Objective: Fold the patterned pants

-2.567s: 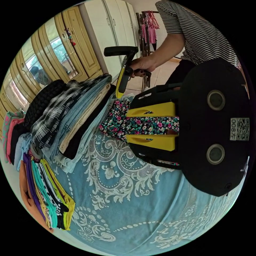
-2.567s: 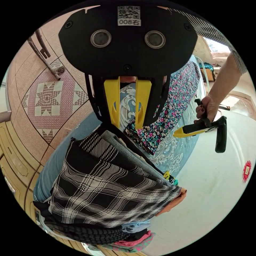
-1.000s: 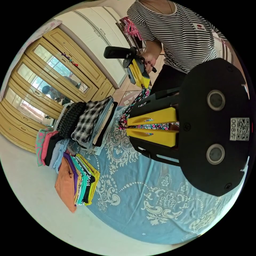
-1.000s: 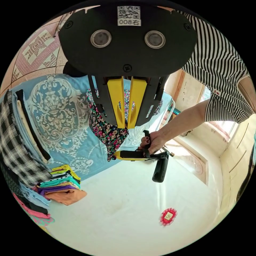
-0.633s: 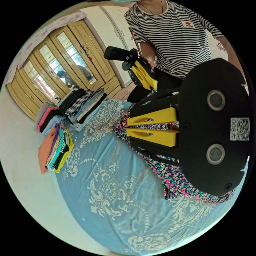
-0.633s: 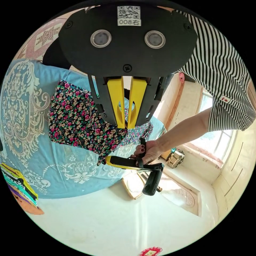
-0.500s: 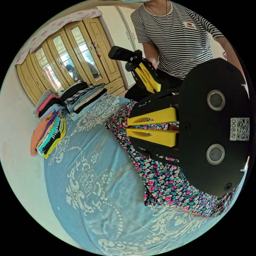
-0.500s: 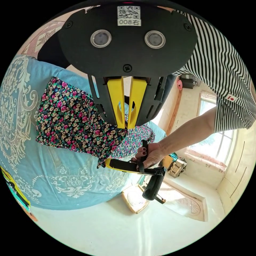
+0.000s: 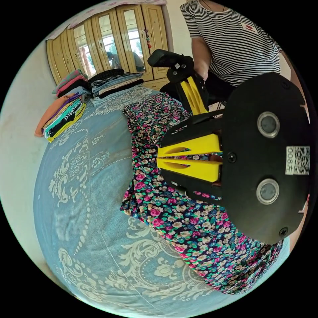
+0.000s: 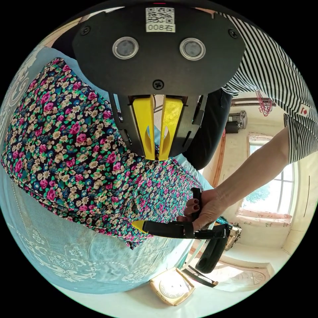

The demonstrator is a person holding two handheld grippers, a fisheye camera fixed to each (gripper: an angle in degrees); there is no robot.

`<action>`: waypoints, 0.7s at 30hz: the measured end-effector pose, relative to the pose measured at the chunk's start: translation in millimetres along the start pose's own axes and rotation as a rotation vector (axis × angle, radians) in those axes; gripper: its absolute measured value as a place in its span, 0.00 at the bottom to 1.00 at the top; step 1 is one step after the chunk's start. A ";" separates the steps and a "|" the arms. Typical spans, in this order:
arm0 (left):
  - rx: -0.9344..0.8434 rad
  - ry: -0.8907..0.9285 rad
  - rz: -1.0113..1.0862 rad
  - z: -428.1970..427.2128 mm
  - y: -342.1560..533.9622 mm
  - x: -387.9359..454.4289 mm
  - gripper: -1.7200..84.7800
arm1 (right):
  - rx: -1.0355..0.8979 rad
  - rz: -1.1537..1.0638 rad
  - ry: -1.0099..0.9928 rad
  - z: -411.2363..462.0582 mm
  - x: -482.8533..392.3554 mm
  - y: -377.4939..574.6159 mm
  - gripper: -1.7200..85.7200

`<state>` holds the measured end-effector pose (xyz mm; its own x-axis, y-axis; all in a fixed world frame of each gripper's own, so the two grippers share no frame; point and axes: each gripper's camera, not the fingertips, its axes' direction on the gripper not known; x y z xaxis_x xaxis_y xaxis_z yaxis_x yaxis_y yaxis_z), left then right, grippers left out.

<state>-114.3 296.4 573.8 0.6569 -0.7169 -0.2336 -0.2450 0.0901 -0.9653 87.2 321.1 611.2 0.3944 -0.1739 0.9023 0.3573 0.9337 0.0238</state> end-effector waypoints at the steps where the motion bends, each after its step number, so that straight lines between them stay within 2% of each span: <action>1: 0.038 0.018 0.000 -6.9 8.9 -1.0 0.03 | -0.013 -0.012 0.008 5.4 -2.0 -6.0 0.05; 3: 0.076 0.081 0.027 -12.7 21.0 2.2 0.02 | -0.025 -0.036 -0.010 11.1 -4.9 -14.1 0.06; 5: 0.043 0.131 0.073 -7.4 34.3 10.5 0.02 | -0.040 -0.059 -0.049 17.3 -7.3 -24.2 0.08; 10: -0.063 0.030 0.066 8.9 59.1 7.4 0.02 | -0.071 -0.094 -0.057 14.1 -11.6 -37.9 0.07; 15: 0.022 0.082 0.048 -8.6 85.7 3.8 0.02 | 0.044 -0.074 0.050 -20.6 -2.1 -56.2 0.03; 21: -0.078 -0.024 0.060 4.7 117.3 14.3 0.02 | 0.040 -0.094 0.207 -12.3 6.3 -111.9 0.02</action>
<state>-130.3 300.0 456.7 0.6558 -0.6950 -0.2948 -0.3392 0.0776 -0.9375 60.1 211.7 608.9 0.5277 -0.3176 0.7878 0.3685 0.9212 0.1246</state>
